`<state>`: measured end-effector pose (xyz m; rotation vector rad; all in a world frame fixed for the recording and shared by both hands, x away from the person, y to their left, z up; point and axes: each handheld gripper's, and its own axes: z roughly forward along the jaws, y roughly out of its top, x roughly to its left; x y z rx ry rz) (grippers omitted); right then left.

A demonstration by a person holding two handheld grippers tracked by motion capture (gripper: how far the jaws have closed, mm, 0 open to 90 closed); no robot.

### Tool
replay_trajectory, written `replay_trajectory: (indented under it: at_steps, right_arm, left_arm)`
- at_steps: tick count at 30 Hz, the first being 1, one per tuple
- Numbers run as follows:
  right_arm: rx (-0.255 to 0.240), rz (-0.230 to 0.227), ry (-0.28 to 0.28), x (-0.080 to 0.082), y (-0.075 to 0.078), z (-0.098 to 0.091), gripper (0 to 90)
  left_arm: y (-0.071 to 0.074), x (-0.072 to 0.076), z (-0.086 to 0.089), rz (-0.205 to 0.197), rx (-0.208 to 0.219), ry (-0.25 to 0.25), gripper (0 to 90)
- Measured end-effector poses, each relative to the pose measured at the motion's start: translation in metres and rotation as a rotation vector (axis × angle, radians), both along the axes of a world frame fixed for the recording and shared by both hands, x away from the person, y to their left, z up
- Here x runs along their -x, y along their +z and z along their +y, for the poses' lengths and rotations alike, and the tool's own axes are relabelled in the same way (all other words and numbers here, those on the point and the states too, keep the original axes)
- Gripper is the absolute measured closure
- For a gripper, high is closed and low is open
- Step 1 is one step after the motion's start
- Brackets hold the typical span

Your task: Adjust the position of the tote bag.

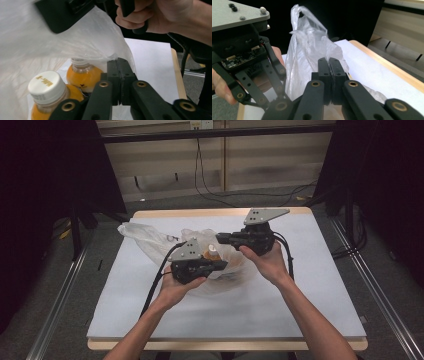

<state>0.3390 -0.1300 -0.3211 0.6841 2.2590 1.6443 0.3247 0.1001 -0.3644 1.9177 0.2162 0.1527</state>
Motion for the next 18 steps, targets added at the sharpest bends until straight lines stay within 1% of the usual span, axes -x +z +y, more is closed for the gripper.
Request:
replay_trajectory:
  at_steps: [2,4,8,11,13,14,17,18]
  right_arm:
    - [-0.021,-0.007,-0.006,0.002,0.000,-0.006,90.0]
    - [-0.030,-0.014,-0.014,0.004,0.000,-0.011,90.0]
    - [-0.044,-0.024,-0.027,0.006,0.000,-0.020,90.0]
    - [-0.045,-0.026,-0.035,0.006,-0.002,-0.025,90.0]
    - [-0.053,-0.027,-0.044,0.007,-0.004,-0.028,90.0]
    - [-0.058,-0.027,-0.045,0.007,-0.006,-0.030,90.0]
    - [-0.077,-0.029,-0.058,0.009,-0.008,-0.036,90.0]
    - [-0.083,-0.031,-0.059,0.009,-0.008,-0.037,90.0]
  left_arm:
    - [0.003,0.000,0.004,-0.002,0.004,0.011,81.5]
    - [0.006,-0.001,0.008,0.000,0.019,0.019,78.1]
    - [0.013,-0.002,0.022,-0.003,0.051,0.062,71.0]
    - [0.016,-0.002,0.034,-0.001,0.064,0.094,67.4]
    - [0.017,-0.003,0.042,-0.009,0.061,0.101,66.3]
    - [0.017,-0.003,0.047,-0.011,0.070,0.111,66.1]
    - [0.018,-0.003,0.060,-0.015,0.077,0.146,65.9]
    - [0.018,-0.004,0.065,-0.015,0.089,0.154,66.4]
